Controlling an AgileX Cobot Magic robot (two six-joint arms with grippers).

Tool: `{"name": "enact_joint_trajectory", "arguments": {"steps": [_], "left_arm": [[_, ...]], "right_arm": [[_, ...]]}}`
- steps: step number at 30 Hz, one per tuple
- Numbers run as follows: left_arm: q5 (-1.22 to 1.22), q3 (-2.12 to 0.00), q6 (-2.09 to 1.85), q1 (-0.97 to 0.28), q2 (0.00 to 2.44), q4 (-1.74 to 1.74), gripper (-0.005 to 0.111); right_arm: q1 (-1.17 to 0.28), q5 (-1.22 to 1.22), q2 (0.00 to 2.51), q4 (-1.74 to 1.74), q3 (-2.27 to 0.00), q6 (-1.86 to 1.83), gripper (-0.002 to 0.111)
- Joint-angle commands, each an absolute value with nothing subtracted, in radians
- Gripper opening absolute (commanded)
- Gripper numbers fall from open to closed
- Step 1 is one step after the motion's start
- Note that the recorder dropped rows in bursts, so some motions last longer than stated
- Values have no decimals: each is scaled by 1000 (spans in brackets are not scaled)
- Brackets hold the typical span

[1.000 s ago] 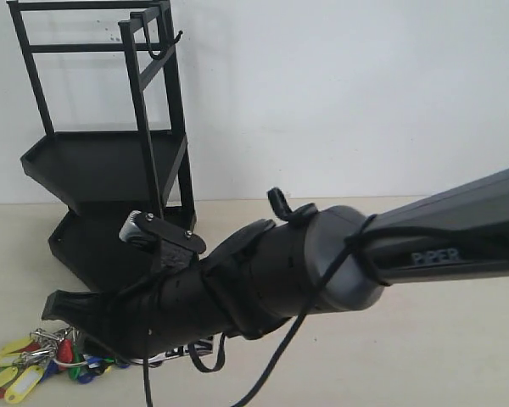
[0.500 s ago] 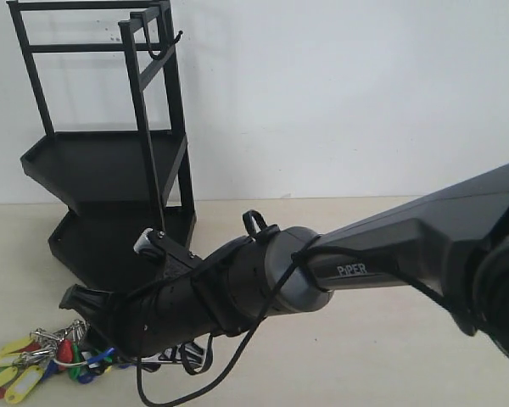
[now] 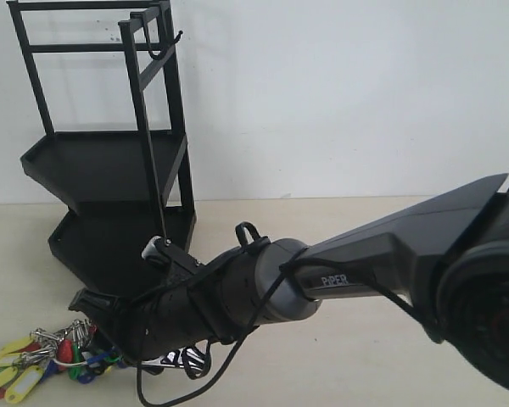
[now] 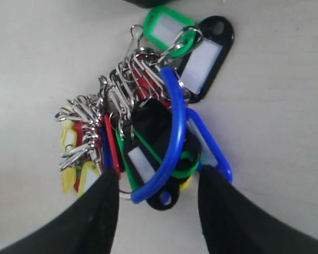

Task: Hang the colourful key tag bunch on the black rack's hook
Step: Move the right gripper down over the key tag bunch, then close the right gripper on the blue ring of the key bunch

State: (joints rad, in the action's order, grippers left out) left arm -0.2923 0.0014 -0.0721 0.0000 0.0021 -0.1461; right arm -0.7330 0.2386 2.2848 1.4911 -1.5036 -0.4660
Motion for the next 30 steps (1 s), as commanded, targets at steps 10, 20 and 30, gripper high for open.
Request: {"name": "enact_joint_trajectory", "arguments": {"steps": [10,20,30], "left_arm": [[-284,0,-75,-1,0,-141,4],[-284,0,-75,-1,0,-141,4],[-284,0,-75,-1,0,-141,4]], "right_arm": [[-730,213,2315,1490,-1547,-446,46],[-742,190,2315,1490,-1547,-430,46],[-749,173,2315,1492,-1547,-419,46]]}}
